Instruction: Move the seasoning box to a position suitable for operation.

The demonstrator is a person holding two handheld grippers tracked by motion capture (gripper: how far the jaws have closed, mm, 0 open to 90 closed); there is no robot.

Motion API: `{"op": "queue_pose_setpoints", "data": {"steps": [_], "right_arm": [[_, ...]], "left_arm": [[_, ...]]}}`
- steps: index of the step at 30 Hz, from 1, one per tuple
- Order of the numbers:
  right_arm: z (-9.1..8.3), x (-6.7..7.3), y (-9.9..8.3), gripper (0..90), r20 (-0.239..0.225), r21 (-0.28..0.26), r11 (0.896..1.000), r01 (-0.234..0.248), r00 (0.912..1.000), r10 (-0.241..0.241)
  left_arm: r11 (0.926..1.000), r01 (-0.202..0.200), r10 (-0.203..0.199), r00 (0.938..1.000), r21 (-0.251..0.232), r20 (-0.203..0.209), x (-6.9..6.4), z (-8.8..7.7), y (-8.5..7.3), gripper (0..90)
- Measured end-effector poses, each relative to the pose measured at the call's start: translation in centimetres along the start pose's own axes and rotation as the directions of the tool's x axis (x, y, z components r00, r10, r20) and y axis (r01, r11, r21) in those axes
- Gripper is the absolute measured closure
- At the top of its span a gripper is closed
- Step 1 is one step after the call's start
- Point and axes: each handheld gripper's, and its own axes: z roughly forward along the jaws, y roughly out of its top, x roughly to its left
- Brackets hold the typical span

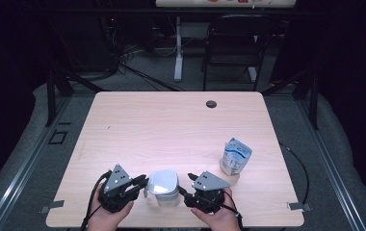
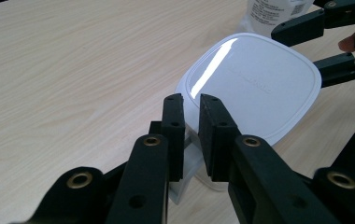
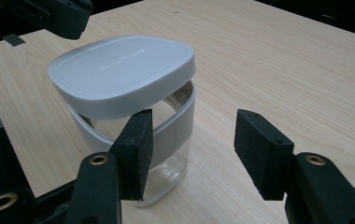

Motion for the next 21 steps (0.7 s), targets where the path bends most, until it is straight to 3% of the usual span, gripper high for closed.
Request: {"op": "queue_pose_setpoints", "data": {"steps": [16, 21], "right_arm": [[0.1, -0.1, 0.7, 47.6, -0.012, -0.019, 1.000, 0.002, 0.9999, -0.003], [0.3, 0.2, 0.9, 47.4, -0.020, -0.018, 1.000, 0.015, 0.9997, -0.015]], "left_arm": [[0.9996, 0.023, -0.023, 0.9992, 0.013, -0.031, 0.6, -0.7, -1.3, 71.2], [0.9995, 0.032, -0.032, 0.9993, 0.009, -0.018, 0.7, -0.8, -1.7, 69.1]]}}
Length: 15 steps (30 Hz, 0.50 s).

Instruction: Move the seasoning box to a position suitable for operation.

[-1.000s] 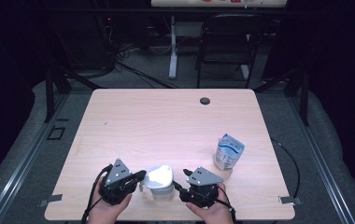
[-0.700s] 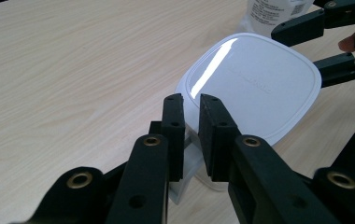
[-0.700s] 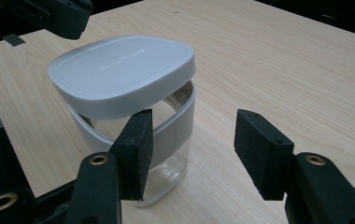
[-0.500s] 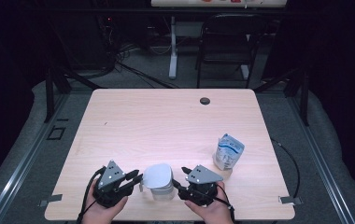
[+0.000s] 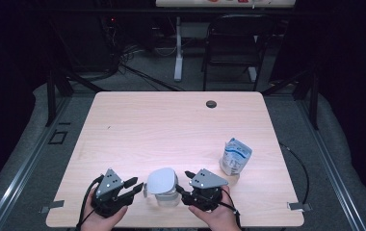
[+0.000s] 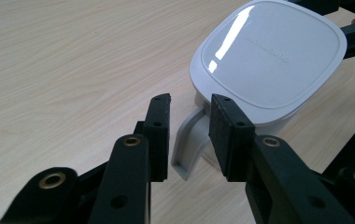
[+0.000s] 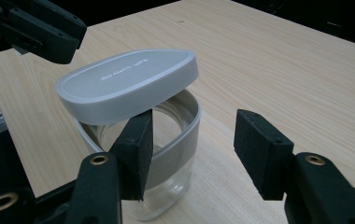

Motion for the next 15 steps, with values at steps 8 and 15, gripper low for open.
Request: {"op": "queue_pose_setpoints", "data": {"steps": [8, 15], "right_arm": [[0.19, 0.14, 0.27, 47.5, -0.003, -0.004, 1.000, -0.004, 1.0000, 0.004], [0.20, 0.22, 0.63, 47.5, -0.009, -0.014, 1.000, -0.002, 1.0000, 0.002]], "left_arm": [[1.0000, -0.001, 0.001, 0.9999, 0.002, 0.015, 0.09, -0.36, -0.36, 66.2], [0.9999, 0.013, -0.012, 0.9995, -0.011, 0.027, -0.22, -0.56, -0.56, 59.7]]}}
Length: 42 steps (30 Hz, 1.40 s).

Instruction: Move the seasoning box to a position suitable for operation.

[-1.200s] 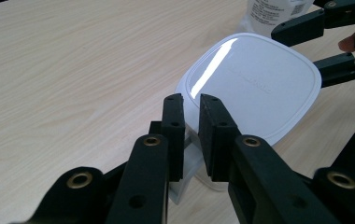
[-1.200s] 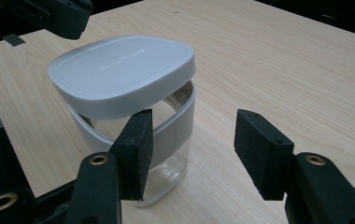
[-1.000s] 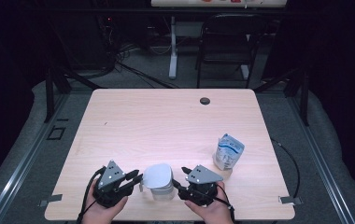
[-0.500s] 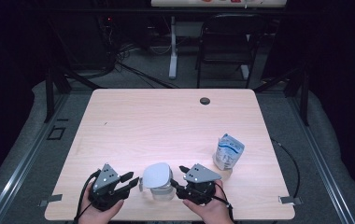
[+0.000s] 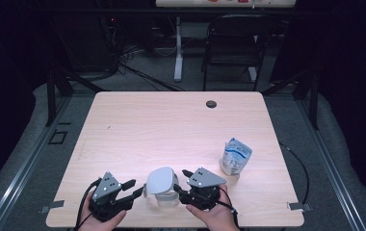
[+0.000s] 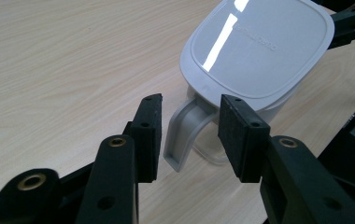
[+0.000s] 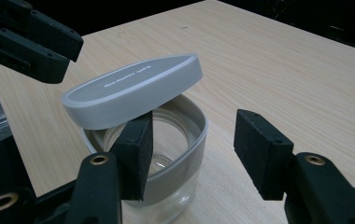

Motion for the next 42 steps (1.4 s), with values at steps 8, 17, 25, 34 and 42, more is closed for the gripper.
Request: {"op": "queue_pose_setpoints", "data": {"steps": [8, 17, 25, 34, 42], "right_arm": [[0.0, 0.3, 0.4, 47.5, -0.003, -0.013, 1.000, 0.003, 1.0000, -0.003], [0.2, 0.6, 0.7, 47.5, -0.008, -0.004, 1.000, 0.014, 0.9999, -0.014], [0.3, 1.0, 1.1, 47.5, -0.011, -0.006, 1.000, 0.013, 0.9999, -0.013], [0.4, 1.2, 1.9, 47.5, -0.011, -0.016, 1.000, 0.016, 0.9998, -0.016], [0.6, 1.4, 2.4, 47.5, -0.012, -0.014, 1.000, 0.023, 0.9997, -0.023]], "left_arm": [[0.9999, -0.012, 0.013, 0.9997, 0.011, -0.022, 0.4, 0.1, -0.4, 58.1], [1.0000, 0.004, -0.004, 0.9996, -0.009, -0.030, 0.8, -0.4, -0.3, 58.1], [0.9998, 0.006, -0.007, 0.9993, -0.021, -0.036, 0.9, -0.8, -0.1, 58.2], [0.9998, 0.001, -0.002, 0.9994, -0.020, -0.033, 0.9, -0.7, -0.1, 58.3], [0.9998, 0.000, 0.000, 0.9994, -0.021, -0.035, 0.9, -0.7, 0.0, 58.5]]}}
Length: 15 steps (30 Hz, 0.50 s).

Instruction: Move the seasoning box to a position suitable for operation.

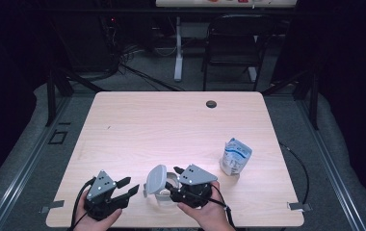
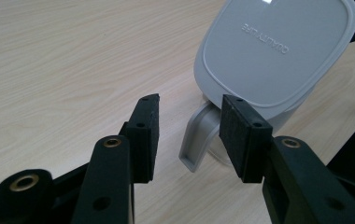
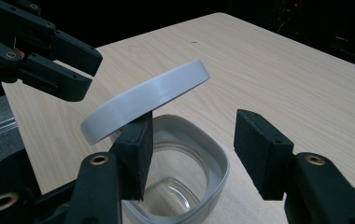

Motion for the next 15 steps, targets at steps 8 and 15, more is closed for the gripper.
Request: {"op": "queue_pose_setpoints", "data": {"steps": [8, 15], "right_arm": [[0.1, 0.6, 0.7, 47.4, -0.009, -0.006, 1.000, 0.017, 0.9998, -0.017], [0.3, 0.8, 1.2, 47.4, -0.018, -0.010, 1.000, 0.026, 0.9995, -0.026]], "left_arm": [[1.0000, -0.002, 0.002, 1.0000, 0.000, 0.000, 0.1, 0.0, 0.0, 58.5], [1.0000, 0.002, -0.002, 1.0000, 0.000, -0.001, 0.1, 0.0, 0.0, 58.5]]}}
